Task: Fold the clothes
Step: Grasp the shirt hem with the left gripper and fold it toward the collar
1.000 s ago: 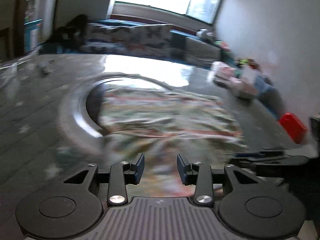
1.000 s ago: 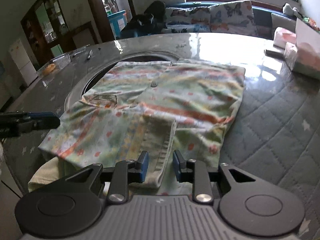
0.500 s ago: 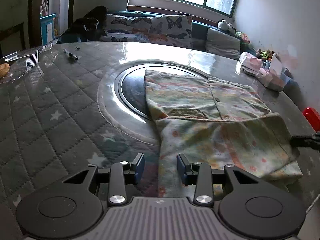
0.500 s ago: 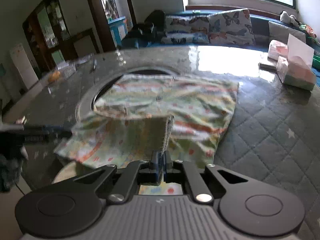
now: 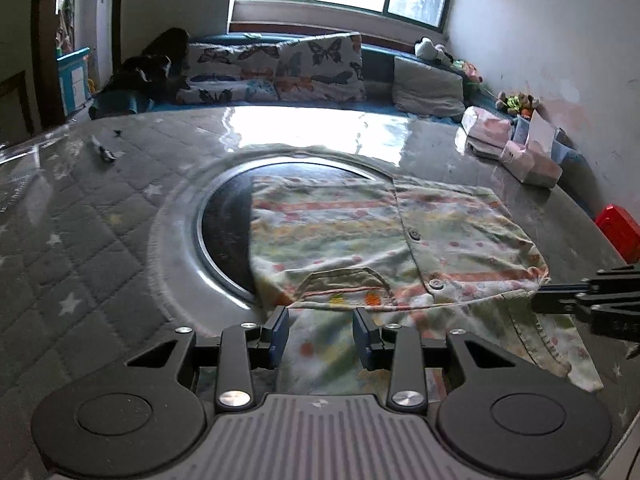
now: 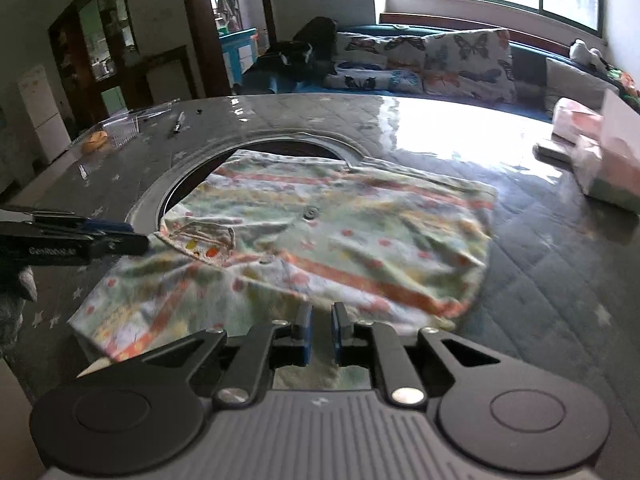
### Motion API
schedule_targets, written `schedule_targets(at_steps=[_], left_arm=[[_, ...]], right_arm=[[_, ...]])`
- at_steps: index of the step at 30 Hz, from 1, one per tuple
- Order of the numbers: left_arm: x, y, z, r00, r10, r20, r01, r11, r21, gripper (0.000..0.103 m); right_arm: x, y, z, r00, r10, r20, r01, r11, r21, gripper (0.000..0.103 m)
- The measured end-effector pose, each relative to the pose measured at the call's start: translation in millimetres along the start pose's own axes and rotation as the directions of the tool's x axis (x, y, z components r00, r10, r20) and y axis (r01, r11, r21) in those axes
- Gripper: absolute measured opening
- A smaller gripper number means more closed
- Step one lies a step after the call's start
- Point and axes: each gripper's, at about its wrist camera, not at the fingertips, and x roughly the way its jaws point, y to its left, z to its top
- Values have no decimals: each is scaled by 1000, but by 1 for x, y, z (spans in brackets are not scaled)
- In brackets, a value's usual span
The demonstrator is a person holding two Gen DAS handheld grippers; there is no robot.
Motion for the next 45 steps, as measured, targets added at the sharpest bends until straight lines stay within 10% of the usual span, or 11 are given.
schedule_targets(at_steps=[11,18,24,36,45], left_arm=[[-4,0,-10,1000,-3,-19,3,1000,-7,37],[-34,-51,-34,993,-111,-38,114,988,100,37],[-28,-75,-52,997,-50,-59,61,978,201,37],[-65,-59,-61,989,-75,-124,77,997,9,55],[-56,-59,-72,953,-220,-206,190,970,-153,13]], right_arm=[[-9,20,-14,998,21,-58,-29,990,-137,16],[-26,30,-38,994,37,-104,-56,981,-184,17],[-30,33,-43,994,37,-99,-55,979,-194,22],[-56,33,-53,998,2,-64,-20,959,-281,36],[-68,42,-73,998,-7,-61,-19,913,-407,50]])
